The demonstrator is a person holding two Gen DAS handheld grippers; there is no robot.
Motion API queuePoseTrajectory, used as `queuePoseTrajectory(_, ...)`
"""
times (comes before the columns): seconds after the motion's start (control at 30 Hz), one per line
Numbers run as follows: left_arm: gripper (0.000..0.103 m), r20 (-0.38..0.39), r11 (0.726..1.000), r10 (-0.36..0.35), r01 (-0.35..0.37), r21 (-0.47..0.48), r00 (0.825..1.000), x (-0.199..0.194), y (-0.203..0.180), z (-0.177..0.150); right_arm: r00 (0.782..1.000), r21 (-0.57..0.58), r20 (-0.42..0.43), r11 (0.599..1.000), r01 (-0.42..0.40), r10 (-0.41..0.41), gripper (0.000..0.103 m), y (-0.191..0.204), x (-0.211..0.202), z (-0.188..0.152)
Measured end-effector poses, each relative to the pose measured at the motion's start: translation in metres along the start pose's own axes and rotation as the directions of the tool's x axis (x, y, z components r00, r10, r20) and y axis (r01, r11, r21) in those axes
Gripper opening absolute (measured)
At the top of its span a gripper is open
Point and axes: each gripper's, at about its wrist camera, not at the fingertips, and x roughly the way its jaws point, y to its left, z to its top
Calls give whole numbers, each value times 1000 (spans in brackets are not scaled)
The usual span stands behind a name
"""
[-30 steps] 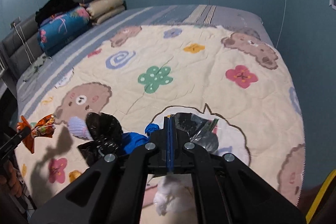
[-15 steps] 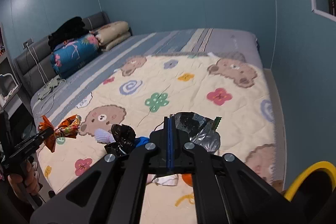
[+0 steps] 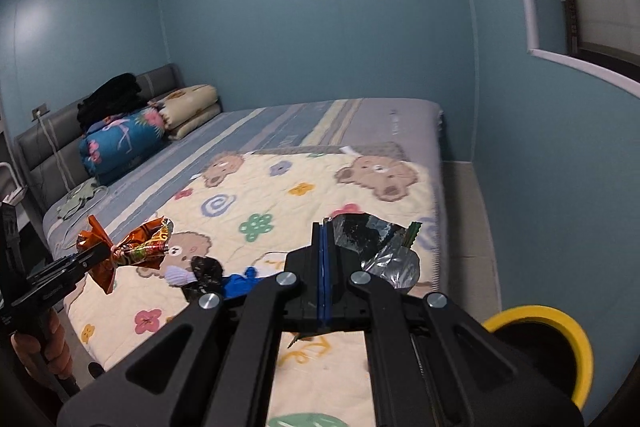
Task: Collect trash
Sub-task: 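Lift both wrappers off the bed and turn toward the yellow bin, then lower both wrappers over the yellow bin and open both tools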
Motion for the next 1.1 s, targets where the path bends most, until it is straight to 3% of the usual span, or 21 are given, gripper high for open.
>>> queuePoseTrajectory(0.33,23,-35,984,-149,152,90,988,14,-95,-6,992,85,27,989,118,-121,0,-83,-59,-14)
queuePoseTrajectory(0.57,23,-104,957,-239,252,141,965,39,-161,-14,978,152,12,967,204,-208,0,-143,-83,-29)
queuePoseTrajectory(0.83,23,-221,919,-324,362,157,920,88,-228,-45,963,224,-53,937,268,-263,0,-204,-88,-56)
queuePoseTrajectory(1.1,23,-330,899,-340,407,162,881,130,-266,-81,959,297,-106,912,283,-263,0,-251,-69,-82)
